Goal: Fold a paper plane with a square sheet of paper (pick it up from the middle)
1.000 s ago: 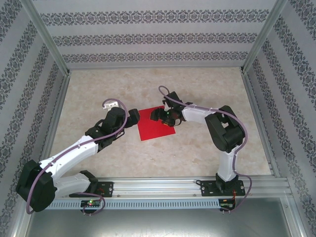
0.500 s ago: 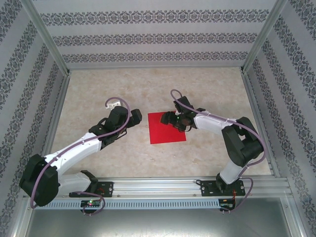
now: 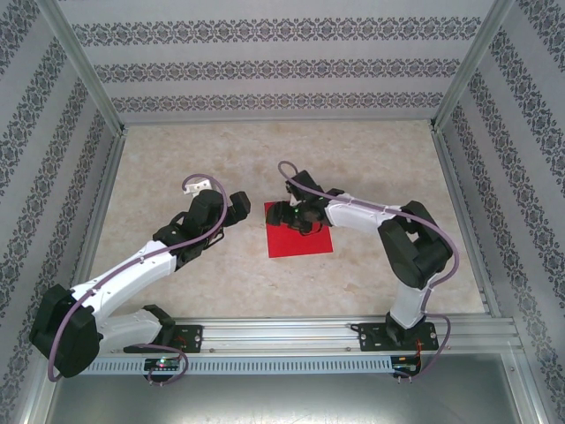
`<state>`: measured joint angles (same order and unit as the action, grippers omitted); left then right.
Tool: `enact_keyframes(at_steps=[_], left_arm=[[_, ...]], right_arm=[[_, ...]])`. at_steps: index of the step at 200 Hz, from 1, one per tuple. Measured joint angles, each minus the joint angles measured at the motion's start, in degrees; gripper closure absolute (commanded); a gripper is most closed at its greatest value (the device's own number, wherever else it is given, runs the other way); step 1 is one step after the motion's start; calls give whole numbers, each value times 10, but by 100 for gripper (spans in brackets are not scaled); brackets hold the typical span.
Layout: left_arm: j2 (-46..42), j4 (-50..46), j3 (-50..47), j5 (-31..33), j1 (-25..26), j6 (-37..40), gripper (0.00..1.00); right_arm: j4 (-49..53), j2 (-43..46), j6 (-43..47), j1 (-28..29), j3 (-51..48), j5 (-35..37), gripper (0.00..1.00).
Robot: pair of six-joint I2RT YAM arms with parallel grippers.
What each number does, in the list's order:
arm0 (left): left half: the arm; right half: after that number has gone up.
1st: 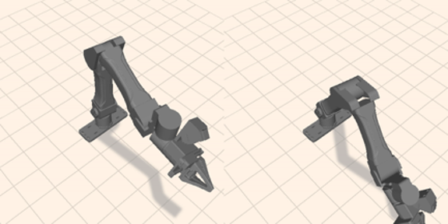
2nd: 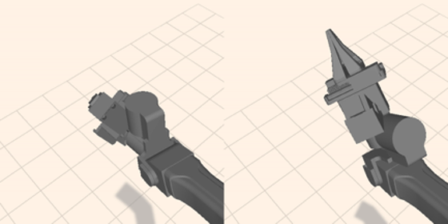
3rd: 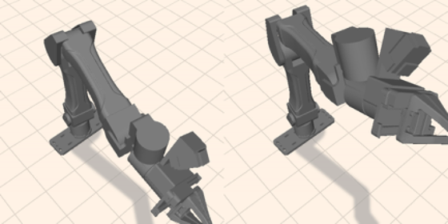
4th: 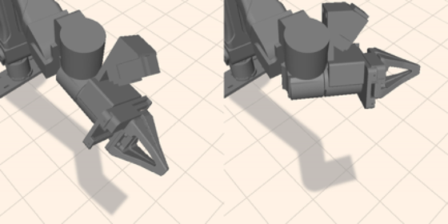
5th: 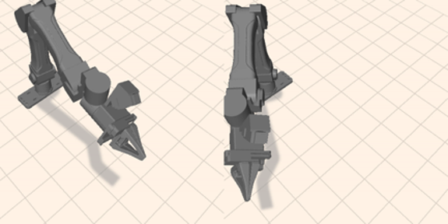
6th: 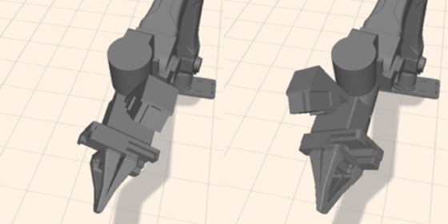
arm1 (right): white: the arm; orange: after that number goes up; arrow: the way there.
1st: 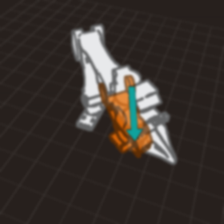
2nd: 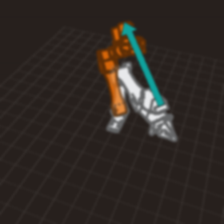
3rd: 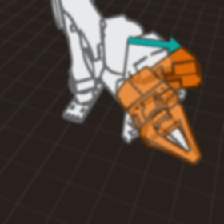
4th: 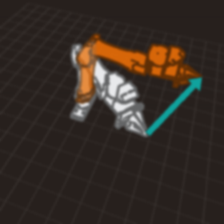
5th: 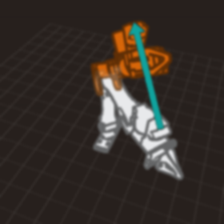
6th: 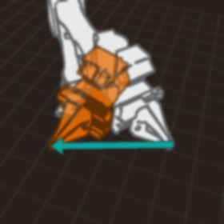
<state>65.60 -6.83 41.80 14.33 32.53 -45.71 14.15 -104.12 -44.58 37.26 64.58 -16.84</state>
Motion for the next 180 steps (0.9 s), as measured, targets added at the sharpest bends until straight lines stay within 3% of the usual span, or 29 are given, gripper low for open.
enact_keyframes(at_steps=[60, 118, 141, 156, 180], left_arm=[[-10, -1, -1, 5, 0, 0, 0], [-24, -9, -6, 6, 0, 0, 0], [-32, -15, -9, 6, 0, 0, 0], [-36, -17, -10, 8, 0, 2, 0], [-37, -18, -12, 10, 0, 1, 0]], right_arm=[[-55, -29, -80, 36, -25, 13, 28], [-188, -19, -195, 48, -80, 54, 25], [-144, -6, -161, 53, -66, 66, 17], [-76, 11, -119, 57, -33, 94, 3], [44, 49, -56, 65, 47, 185, 2]])
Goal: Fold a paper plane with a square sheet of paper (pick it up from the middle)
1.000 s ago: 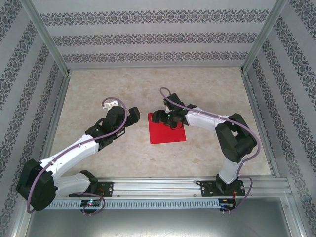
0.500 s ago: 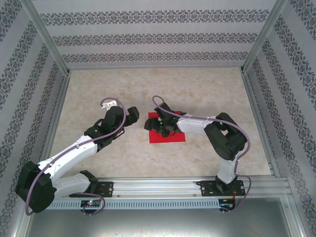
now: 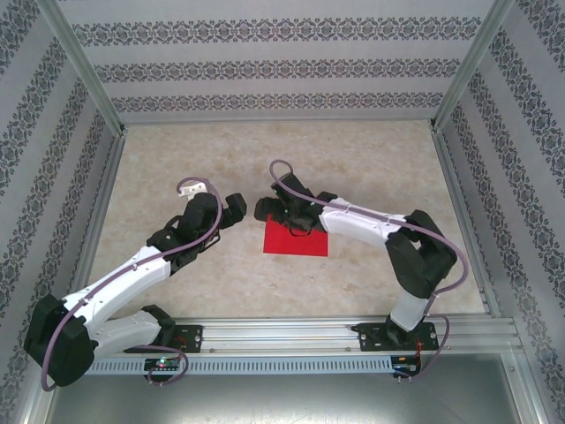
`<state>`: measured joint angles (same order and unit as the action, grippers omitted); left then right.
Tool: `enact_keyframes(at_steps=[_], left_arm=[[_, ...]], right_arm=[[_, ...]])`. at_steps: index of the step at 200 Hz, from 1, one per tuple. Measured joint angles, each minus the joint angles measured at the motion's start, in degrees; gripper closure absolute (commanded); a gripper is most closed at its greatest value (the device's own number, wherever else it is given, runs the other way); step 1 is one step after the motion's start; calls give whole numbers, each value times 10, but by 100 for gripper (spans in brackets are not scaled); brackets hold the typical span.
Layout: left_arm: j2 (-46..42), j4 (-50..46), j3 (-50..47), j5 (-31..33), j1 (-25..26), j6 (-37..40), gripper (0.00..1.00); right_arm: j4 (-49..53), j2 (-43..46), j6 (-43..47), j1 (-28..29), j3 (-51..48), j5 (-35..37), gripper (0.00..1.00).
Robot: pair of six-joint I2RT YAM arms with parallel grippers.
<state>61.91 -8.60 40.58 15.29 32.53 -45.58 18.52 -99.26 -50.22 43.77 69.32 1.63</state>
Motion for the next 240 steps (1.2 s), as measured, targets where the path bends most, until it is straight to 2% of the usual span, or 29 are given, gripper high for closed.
enact_keyframes(at_steps=[21, 39, 47, 74, 118, 159, 207, 240], left_arm=[[0, 0, -2, 1, 0, -3, 0], [2, 0, -6, 0, 0, -3, 0], [3, -2, -6, 0, 0, -3, 0], [2, -20, -6, 19, 0, -6, 0], [-16, -52, -6, 41, 0, -5, 0], [-18, -58, -6, 36, 0, 2, 0], [-15, -61, -6, 30, 0, 6, 0], [-14, -60, -6, 23, 0, 13, 0]], right_arm=[[64, 20, 48, -1, 53, 77, 2], [104, 14, 77, -14, 73, 86, 5], [112, 7, 86, -26, 75, 65, 9], [90, -19, 97, -56, 44, -33, 12], [69, -102, 97, -24, 71, -143, 13], [64, -151, 97, -10, 76, -172, 13], [55, -125, 122, -10, 38, -190, 14], [81, -113, 142, -10, 36, -202, 8]])
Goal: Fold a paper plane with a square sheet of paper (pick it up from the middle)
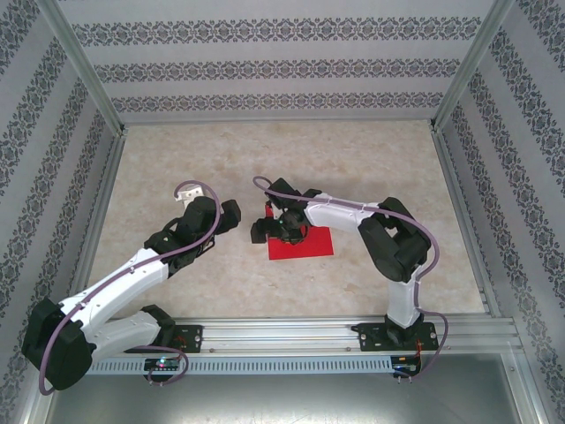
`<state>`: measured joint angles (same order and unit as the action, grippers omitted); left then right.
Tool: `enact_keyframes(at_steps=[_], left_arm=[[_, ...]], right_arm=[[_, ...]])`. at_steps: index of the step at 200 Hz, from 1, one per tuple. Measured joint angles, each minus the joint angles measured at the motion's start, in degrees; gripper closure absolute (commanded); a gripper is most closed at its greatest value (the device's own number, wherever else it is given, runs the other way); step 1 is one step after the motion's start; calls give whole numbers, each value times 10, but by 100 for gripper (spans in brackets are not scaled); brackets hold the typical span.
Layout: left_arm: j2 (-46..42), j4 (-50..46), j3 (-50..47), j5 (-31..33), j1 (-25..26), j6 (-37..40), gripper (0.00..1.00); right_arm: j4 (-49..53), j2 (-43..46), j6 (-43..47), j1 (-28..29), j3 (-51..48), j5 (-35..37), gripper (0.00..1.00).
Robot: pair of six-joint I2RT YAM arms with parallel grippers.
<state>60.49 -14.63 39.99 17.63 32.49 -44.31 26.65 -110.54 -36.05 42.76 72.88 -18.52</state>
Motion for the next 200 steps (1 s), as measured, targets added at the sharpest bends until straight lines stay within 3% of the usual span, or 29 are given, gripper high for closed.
enact_keyframes(at_steps=[22, 61, 89, 200], left_arm=[[6, 0, 1, -11, 0, 10, 0], [38, 0, 22, -57, 0, 26, 0], [68, 3, 33, -97, 0, 27, 0], [100, 5, 36, -141, -4, 27, 0]], right_arm=[[21, 26, 5, 0, 7, 18, 5], [83, 84, 23, -19, 42, 158, 3], [140, 68, 38, -56, 55, 223, 2], [216, -35, 52, -28, 138, 239, 2]])
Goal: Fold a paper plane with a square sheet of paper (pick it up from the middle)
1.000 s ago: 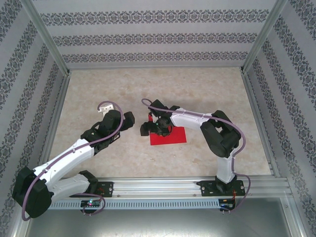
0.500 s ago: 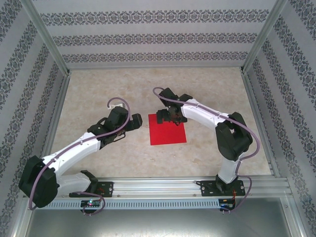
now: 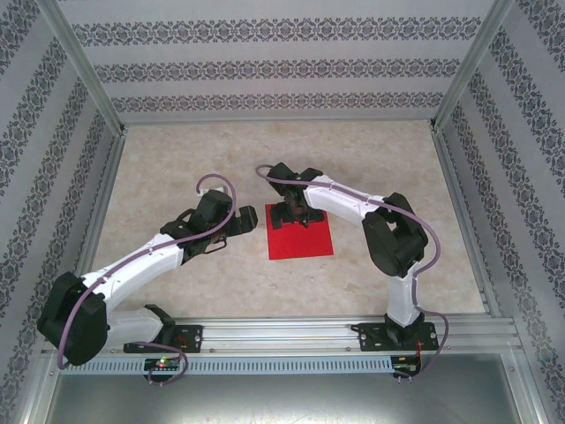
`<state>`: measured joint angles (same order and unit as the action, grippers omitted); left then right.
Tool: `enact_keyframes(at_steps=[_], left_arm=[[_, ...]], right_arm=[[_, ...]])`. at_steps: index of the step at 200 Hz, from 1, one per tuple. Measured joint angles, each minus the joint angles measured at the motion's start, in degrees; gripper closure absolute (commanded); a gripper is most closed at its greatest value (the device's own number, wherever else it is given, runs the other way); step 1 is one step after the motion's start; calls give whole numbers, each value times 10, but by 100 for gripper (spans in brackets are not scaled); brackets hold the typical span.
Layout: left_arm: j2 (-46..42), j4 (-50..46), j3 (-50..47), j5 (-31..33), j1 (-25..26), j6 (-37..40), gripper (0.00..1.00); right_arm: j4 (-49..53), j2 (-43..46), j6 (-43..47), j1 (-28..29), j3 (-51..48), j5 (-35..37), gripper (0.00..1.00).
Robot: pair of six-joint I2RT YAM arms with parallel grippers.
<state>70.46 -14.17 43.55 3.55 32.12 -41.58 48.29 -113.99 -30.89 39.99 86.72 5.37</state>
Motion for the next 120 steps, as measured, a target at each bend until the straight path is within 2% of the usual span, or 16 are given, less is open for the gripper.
enact_keyframes(at_steps=[46, 120], left_arm=[[0, 0, 0, -1, 0, 0, 0], [9, 0, 7, -1, 0, 0, 0]], right_arm=[[11, -43, -19, -1, 12, 4, 2], [-10, -60, -61, -5, -2, -11, 2]])
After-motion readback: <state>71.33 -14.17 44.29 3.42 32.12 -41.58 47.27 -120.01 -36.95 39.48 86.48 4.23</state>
